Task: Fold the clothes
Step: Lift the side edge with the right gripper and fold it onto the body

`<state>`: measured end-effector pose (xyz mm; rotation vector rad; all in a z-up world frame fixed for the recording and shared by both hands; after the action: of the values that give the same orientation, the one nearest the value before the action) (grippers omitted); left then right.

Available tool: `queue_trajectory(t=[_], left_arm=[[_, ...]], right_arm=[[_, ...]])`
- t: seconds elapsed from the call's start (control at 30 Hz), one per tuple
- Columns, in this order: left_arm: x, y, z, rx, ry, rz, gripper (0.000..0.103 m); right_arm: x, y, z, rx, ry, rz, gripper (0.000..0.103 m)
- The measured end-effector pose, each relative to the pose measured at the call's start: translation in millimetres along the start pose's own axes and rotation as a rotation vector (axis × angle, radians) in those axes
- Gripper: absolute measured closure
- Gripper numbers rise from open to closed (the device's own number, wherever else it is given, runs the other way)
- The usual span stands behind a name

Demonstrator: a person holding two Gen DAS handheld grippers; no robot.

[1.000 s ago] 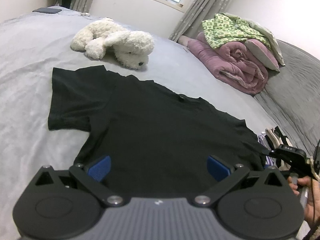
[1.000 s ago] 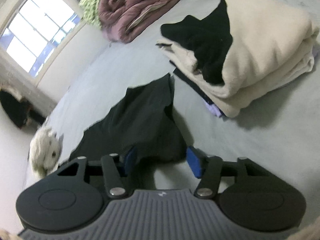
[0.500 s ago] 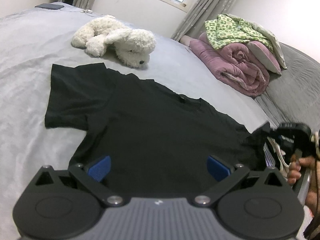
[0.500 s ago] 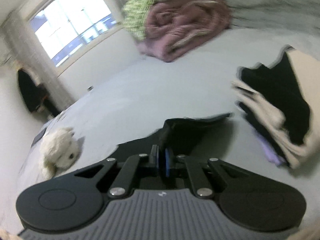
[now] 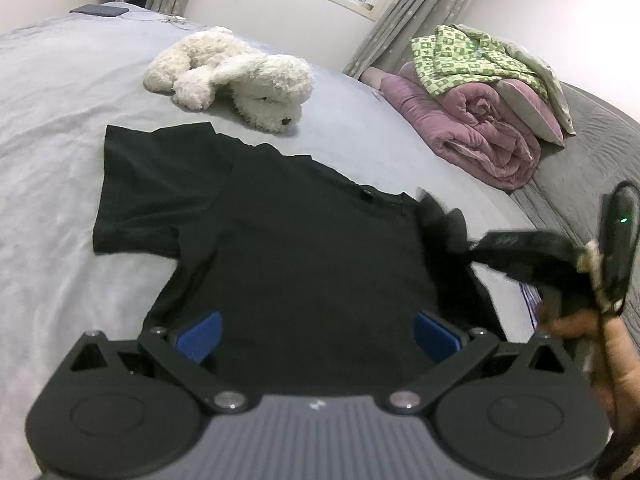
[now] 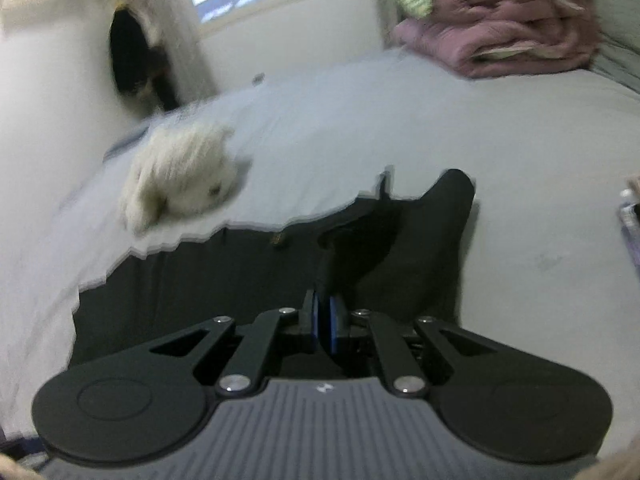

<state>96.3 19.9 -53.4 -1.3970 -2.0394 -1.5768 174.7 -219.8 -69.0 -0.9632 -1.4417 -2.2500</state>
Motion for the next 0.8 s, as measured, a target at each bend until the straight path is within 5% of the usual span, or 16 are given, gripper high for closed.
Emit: queue_trajectory(t=[0.13, 0.37, 0.43, 0.5, 0.8], left_arm=[[0, 1, 1, 0.003, 0.000, 0.002, 0.001], [0, 2, 2, 0.004, 0.001, 0.004, 0.001], [0, 2, 2, 0.003, 0.004, 0.004, 0.001], [0, 2, 2, 0.001, 0.006, 0.004, 0.001], [1, 0, 2, -0.001, 0.003, 0.016, 0.001]], right_arm=[[-22, -26, 6, 0.043, -0.024, 0.103, 0.096], [-16, -29, 4, 0.019, 0.032, 0.130, 0.086], [-11, -28, 6, 0.004, 0.056, 0.139, 0.078], [-5, -28, 9, -0.007, 0.080, 0.140, 0.052], [33, -38, 1, 0.001, 0.139, 0.158, 0.052]])
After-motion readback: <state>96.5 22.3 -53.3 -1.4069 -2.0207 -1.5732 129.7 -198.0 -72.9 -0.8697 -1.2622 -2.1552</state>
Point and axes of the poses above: each gripper's, at about its wrist camera, not at the fingertips, and x roughly against the way its jaws point, z to its left, y to its top, the point moved 6 cm from there along -x, roughly the way its jaws point, and after that the axes turned 4 degrees about z, right-handed, at the moved point
